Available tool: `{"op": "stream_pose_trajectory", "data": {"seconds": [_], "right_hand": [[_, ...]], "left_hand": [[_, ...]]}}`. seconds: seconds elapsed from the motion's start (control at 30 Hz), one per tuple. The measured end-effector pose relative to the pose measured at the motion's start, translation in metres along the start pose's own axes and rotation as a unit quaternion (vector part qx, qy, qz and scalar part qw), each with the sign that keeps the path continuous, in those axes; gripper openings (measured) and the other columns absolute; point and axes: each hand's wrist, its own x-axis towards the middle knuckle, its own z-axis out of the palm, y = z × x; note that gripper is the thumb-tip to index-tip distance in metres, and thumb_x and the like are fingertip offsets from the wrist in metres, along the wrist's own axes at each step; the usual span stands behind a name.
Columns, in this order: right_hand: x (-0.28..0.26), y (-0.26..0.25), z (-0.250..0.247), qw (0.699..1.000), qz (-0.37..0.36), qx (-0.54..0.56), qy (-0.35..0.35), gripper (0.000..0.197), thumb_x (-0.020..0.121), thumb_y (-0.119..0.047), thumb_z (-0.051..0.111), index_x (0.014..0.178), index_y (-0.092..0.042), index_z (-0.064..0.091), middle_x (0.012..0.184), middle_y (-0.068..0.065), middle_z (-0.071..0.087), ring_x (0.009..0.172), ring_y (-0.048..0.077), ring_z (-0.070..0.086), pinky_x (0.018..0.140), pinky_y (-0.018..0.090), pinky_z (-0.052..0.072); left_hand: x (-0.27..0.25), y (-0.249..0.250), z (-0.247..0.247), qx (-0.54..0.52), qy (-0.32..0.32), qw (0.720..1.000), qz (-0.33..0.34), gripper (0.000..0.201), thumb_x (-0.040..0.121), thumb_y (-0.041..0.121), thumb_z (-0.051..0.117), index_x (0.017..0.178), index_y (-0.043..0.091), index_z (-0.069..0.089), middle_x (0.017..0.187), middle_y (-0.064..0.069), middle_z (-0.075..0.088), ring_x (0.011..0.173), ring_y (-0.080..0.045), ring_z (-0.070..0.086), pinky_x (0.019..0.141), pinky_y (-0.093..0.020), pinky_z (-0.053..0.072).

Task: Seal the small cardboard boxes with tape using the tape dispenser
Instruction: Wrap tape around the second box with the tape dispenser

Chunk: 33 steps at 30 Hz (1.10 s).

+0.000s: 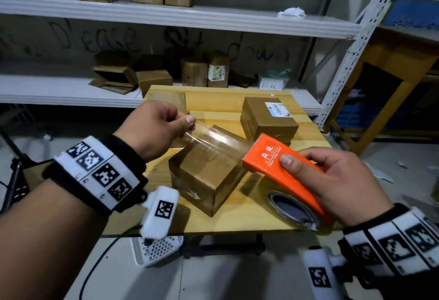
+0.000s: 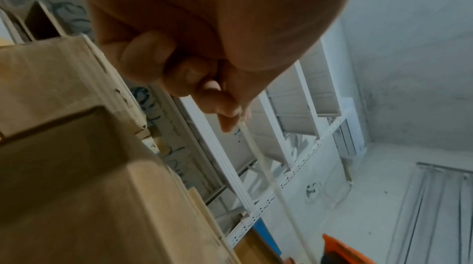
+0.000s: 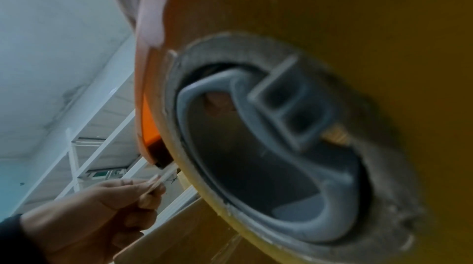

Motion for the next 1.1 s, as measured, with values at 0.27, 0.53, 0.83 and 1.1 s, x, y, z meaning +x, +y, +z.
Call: {"op": "stream_pose_trajectory", "data": {"seconds": [0.27,0.53,0.83,1.1], "right_hand": [[0.004,0.000,-0.010,0.999,0.032,-0.013,-0.001,0.043,0.073,-0.070,0.066,0.084,-0.031,0.081,0.074,-0.009,0.078,0.064,0.008,0.074,0.071,0.038,0.059],[0.011,0.002,-0.006,0.996,0.080,-0.023,-0.020,0.043,0.078,-0.068,0.069,0.082,-0.026,0.081,0.072,-0.005,0.079,0.064,0.013,0.075,0.080,0.048,0.062],[0.020,0.005,-0.003,0.993,0.100,-0.057,-0.029,0.045,0.080,-0.073,0.067,0.080,-0.029,0.079,0.072,-0.007,0.078,0.067,0.014,0.076,0.082,0.047,0.063],[0.021,0.006,-0.003,0.992,0.106,-0.062,-0.027,0.046,0.082,-0.071,0.067,0.078,-0.027,0.078,0.070,-0.006,0.078,0.064,0.014,0.075,0.079,0.043,0.062]], "left_hand": [[0.035,0.012,-0.002,0.098,0.008,0.995,0.015,0.025,0.101,0.039,0.064,0.091,0.019,0.076,0.082,0.005,0.070,0.075,-0.004,0.059,0.062,-0.024,0.039],[0.050,0.007,0.005,0.153,-0.021,0.988,-0.006,0.026,0.096,0.040,0.071,0.084,0.018,0.077,0.078,0.007,0.070,0.073,-0.005,0.059,0.060,-0.023,0.040],[0.052,-0.005,0.024,0.203,-0.067,0.975,-0.056,0.027,0.099,0.040,0.067,0.093,0.017,0.077,0.086,-0.003,0.074,0.082,-0.016,0.067,0.077,-0.033,0.055],[0.051,-0.008,0.026,0.191,-0.102,0.972,-0.095,0.031,0.100,0.046,0.064,0.098,0.016,0.073,0.093,-0.008,0.075,0.086,-0.026,0.072,0.065,-0.031,0.056]]}}
